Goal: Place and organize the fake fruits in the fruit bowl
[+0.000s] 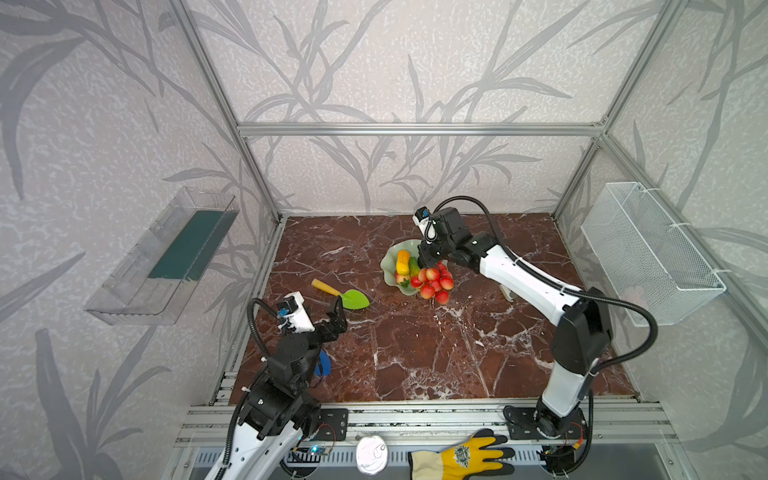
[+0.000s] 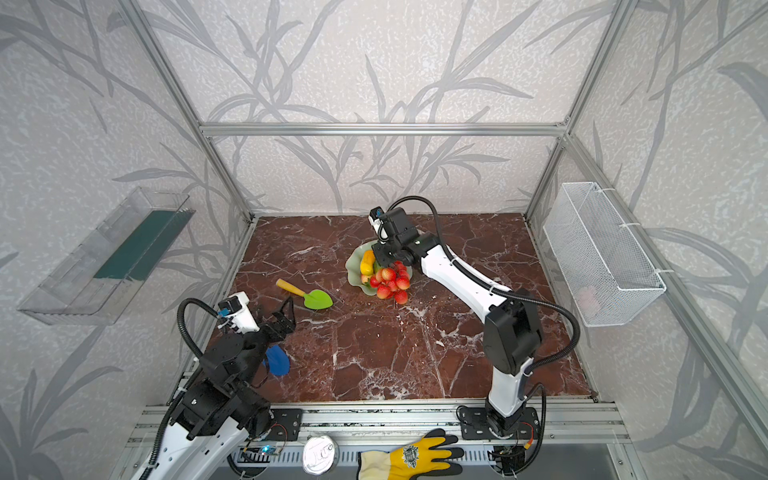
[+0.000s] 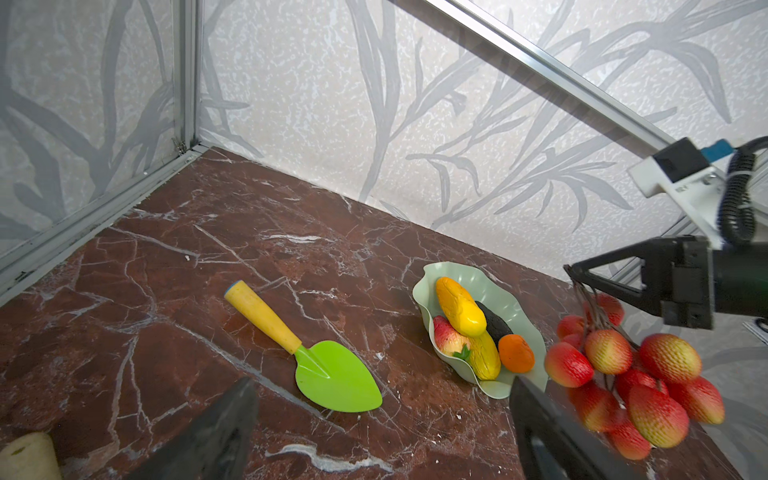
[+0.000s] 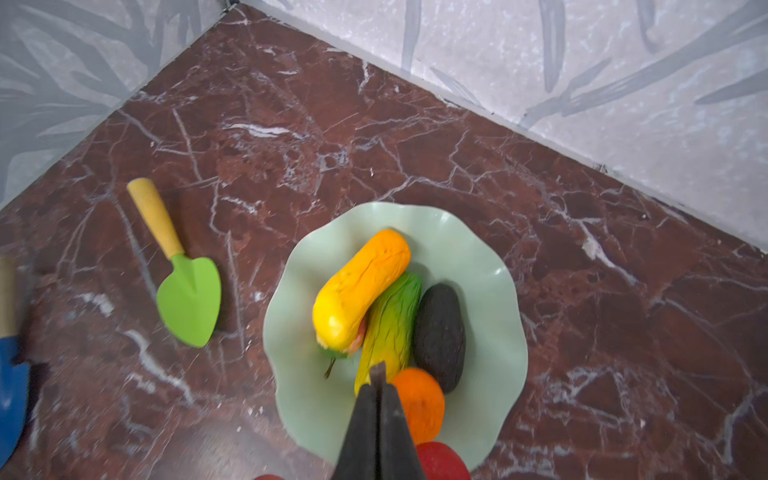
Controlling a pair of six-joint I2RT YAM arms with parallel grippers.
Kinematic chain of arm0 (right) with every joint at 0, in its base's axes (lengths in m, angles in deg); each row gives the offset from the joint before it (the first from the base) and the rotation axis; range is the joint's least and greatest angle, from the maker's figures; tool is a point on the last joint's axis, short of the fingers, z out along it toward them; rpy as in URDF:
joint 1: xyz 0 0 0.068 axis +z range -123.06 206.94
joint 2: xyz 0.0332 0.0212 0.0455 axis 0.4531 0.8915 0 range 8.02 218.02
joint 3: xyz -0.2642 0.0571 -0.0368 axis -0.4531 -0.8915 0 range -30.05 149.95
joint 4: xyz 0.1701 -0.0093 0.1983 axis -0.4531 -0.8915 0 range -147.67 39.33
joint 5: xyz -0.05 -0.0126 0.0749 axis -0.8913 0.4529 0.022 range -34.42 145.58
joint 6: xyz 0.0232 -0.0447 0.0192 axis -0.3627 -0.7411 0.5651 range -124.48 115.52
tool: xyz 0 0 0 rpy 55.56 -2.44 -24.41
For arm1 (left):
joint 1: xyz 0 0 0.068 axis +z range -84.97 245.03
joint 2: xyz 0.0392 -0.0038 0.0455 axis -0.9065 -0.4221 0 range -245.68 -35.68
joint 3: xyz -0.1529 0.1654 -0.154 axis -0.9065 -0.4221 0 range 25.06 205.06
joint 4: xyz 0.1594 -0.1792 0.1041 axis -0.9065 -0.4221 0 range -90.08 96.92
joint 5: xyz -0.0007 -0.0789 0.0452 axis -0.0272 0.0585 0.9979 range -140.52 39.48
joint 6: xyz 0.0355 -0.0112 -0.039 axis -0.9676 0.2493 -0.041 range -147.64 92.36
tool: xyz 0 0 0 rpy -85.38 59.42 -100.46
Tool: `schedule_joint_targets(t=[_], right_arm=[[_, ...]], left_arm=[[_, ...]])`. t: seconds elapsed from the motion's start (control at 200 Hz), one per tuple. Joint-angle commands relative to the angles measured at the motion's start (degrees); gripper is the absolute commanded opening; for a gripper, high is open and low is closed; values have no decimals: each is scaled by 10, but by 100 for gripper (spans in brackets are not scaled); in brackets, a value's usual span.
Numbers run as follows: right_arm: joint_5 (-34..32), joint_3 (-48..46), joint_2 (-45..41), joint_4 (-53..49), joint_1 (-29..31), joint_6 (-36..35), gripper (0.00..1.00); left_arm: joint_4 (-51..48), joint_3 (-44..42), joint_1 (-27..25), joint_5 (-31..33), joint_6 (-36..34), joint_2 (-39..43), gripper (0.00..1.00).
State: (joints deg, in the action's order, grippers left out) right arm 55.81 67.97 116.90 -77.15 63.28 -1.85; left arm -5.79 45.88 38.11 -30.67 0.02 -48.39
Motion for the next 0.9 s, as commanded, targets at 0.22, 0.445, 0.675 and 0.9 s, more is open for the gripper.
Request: schedule_joint_targets(t=[0.22, 0.445, 0.675, 0.9], right_arm=[[27, 252, 208, -103, -23, -28, 0], [50, 403, 307, -201, -26, -14, 29], [62, 340, 228, -188, -32, -7, 95], [36, -98, -75, 153, -34, 29, 99]], left_arm=[[68, -16, 4, 53, -60, -25, 95], [132, -50, 4, 132, -102, -31, 98], [273, -96, 14, 207, -227, -98, 100], [345, -77, 145, 87, -220, -307, 100]])
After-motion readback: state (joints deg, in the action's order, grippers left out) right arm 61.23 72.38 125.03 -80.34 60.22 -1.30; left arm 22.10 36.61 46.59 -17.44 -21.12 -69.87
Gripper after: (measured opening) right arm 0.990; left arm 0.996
